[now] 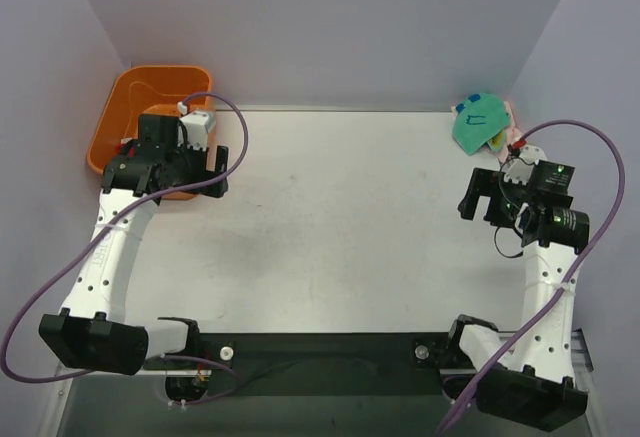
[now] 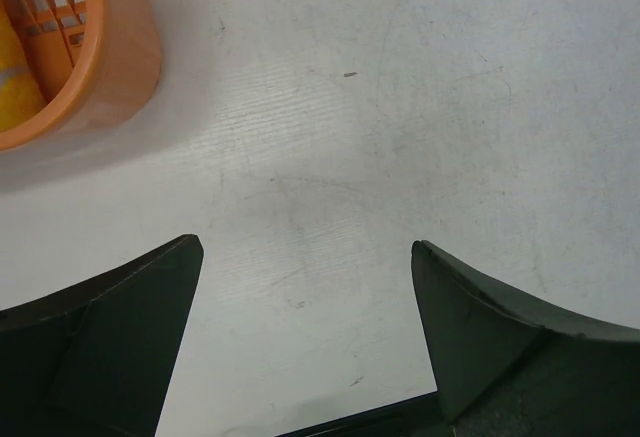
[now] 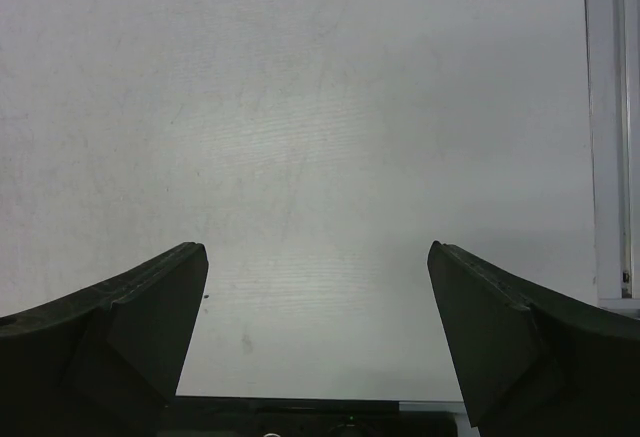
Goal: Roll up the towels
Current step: Grab a towel with the right arm, then move the towel to the center of the board, then flatten the towel
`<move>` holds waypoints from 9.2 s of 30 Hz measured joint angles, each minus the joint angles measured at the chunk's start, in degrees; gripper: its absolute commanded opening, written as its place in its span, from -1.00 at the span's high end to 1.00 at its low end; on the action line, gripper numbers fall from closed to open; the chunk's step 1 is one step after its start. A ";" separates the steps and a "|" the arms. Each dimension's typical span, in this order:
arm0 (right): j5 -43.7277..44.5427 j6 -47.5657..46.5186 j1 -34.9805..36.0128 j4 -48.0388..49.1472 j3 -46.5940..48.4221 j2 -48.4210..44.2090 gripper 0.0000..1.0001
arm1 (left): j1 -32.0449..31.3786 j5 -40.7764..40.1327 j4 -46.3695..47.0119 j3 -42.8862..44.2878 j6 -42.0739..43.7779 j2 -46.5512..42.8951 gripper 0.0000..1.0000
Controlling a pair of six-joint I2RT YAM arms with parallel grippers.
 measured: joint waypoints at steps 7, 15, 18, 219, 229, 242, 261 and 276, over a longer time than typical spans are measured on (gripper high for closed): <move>3.89 -0.92 0.00 -0.57 7.15 10.12 -1.00 | -2.23 -2.78 -0.02 0.04 1.36 -0.39 -0.95; 7.41 0.74 -0.22 0.79 23.37 32.98 -1.00 | -2.25 -4.85 0.09 1.25 3.65 -2.05 -0.95; 6.80 1.88 -0.85 0.94 33.29 43.52 -1.00 | -2.29 -4.87 0.42 1.27 4.42 -2.89 -0.95; -18.88 14.08 23.15 13.92 0.22 48.43 1.00 | -10.95 20.50 26.97 4.09 -2.43 32.83 1.00; -19.04 6.64 20.20 9.70 2.91 33.88 -0.21 | -10.86 23.80 26.56 5.79 -1.62 27.87 1.00; -23.63 19.43 29.44 26.82 -24.22 34.56 0.35 | -10.82 23.28 25.68 5.07 1.33 26.99 1.00; -26.58 29.05 36.57 39.54 -19.93 46.66 1.00 | -10.56 23.12 25.46 5.07 0.81 27.17 1.00; -21.92 0.00 20.48 13.73 -1.22 30.38 1.00 | -7.54 23.65 23.21 5.07 2.32 25.18 1.00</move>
